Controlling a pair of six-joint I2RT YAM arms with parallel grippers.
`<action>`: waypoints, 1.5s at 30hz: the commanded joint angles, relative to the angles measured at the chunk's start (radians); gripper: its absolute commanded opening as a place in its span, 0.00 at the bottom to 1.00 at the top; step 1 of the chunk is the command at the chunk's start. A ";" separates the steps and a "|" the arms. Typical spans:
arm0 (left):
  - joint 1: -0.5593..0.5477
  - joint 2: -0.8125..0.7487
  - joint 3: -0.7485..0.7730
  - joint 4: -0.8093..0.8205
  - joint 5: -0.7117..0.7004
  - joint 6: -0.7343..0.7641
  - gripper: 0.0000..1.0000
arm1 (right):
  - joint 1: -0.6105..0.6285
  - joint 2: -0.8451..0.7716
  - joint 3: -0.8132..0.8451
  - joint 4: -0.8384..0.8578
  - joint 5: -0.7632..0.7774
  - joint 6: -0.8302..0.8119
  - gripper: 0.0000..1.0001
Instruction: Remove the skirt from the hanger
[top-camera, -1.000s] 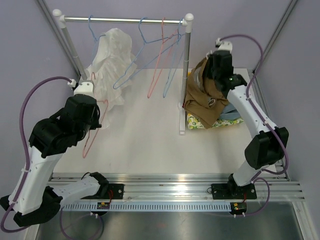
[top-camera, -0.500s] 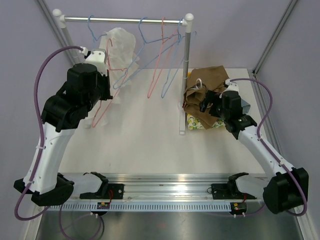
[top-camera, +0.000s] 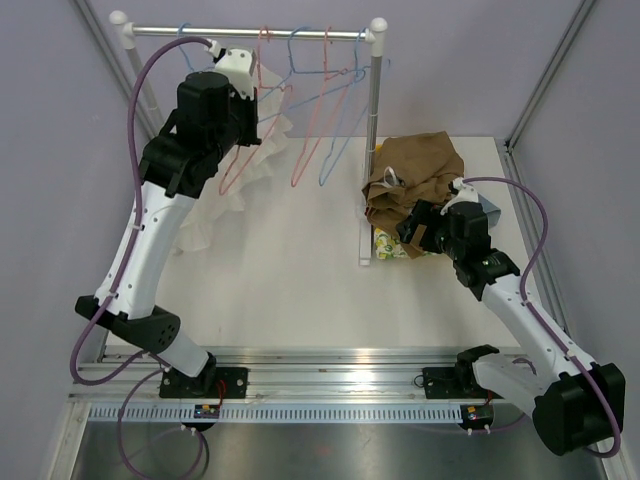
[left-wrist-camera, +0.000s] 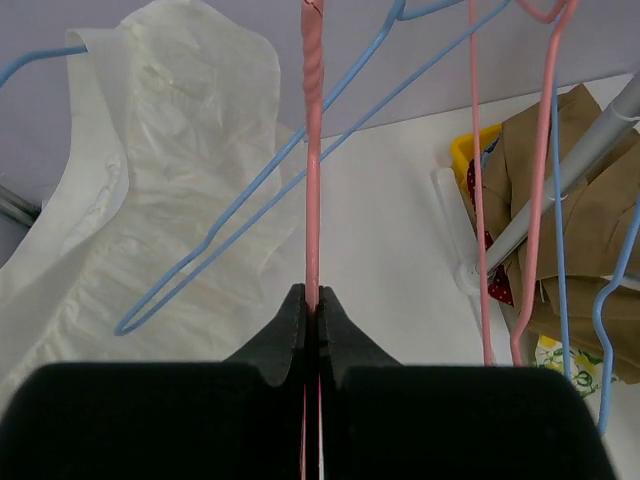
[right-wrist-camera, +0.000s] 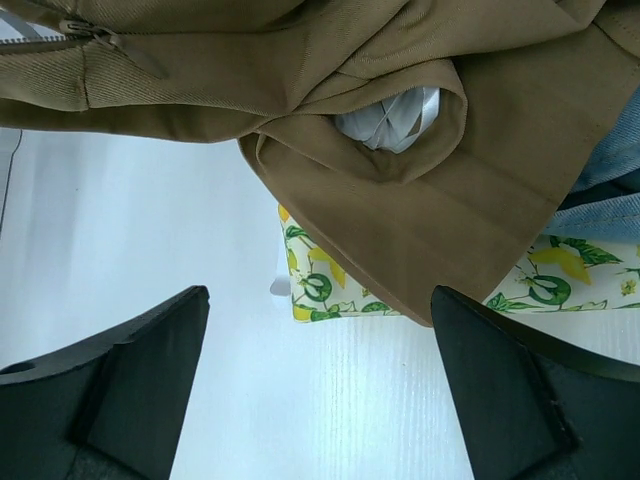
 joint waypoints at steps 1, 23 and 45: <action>0.006 0.001 0.089 0.150 0.018 -0.006 0.00 | -0.001 -0.019 -0.006 0.041 -0.024 -0.019 1.00; 0.010 0.182 0.139 0.207 0.095 -0.087 0.00 | -0.001 -0.042 -0.035 0.050 -0.033 -0.020 0.99; 0.041 -0.165 -0.011 0.080 -0.052 -0.023 0.99 | 0.001 -0.037 -0.035 0.032 -0.013 -0.027 1.00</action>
